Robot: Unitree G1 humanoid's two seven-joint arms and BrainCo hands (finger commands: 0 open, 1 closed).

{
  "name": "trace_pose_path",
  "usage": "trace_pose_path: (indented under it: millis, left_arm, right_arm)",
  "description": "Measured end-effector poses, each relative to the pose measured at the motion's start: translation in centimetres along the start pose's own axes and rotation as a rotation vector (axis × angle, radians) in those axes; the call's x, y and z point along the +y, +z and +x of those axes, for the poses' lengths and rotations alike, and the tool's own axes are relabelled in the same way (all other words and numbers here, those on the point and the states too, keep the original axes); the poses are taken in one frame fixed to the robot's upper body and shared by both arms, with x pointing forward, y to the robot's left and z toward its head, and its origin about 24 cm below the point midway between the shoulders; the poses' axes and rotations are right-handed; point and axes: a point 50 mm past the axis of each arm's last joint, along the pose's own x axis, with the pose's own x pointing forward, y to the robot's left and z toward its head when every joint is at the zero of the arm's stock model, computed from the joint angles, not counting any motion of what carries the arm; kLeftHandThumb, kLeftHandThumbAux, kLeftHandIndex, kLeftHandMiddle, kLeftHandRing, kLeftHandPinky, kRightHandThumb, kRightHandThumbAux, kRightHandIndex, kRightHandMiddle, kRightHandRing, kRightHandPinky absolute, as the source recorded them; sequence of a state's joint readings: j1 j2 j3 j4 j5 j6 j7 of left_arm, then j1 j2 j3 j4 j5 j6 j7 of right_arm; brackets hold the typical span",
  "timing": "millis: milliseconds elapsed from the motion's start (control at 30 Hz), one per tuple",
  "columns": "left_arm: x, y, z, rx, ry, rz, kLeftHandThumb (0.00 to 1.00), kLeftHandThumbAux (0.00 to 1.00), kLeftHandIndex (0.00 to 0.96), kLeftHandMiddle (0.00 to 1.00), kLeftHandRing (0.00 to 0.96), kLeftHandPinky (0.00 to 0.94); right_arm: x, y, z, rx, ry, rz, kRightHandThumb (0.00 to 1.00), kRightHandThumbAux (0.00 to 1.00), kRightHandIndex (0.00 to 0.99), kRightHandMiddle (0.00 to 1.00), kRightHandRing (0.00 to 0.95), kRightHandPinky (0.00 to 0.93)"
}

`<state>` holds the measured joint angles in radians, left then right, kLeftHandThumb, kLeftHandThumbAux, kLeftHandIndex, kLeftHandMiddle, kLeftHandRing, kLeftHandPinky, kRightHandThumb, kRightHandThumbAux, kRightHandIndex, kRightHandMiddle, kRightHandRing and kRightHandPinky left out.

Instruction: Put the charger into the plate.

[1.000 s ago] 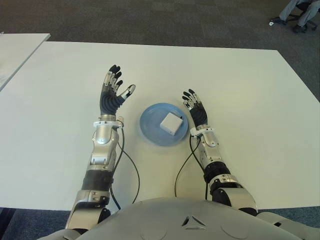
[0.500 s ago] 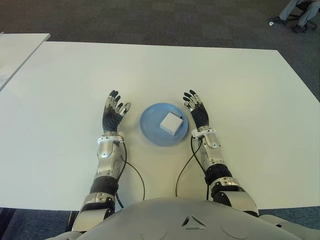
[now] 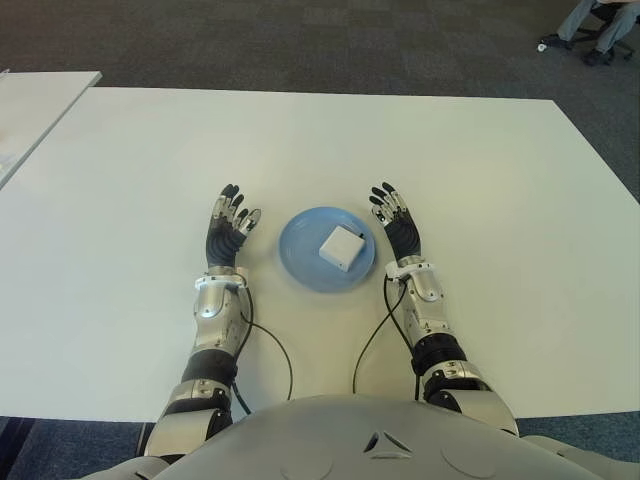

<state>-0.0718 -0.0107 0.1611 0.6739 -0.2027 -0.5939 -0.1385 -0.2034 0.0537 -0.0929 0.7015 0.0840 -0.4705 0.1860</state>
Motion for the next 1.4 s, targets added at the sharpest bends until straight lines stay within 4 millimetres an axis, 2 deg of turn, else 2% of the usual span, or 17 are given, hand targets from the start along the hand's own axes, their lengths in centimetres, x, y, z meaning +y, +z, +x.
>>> trace_pose_path:
  millis: [433,1400]
  left_arm:
    - [-0.1,-0.1,0.4,0.02,-0.071,0.126,0.0,0.706,0.032,0.051,0.032,0.029]
    - [-0.6,-0.4,0.7,0.06,-0.138,0.199,0.0,0.644,0.029,0.059,0.039,0.02]
  right_arm:
    - [-0.3,0.1,-0.2,-0.001,0.0,-0.011,0.0,0.575,0.034,0.147,0.109,0.072]
    - [-0.6,0.2,-1.2,0.002,0.0,-0.024,0.0,0.569,0.035,0.156,0.119,0.079]
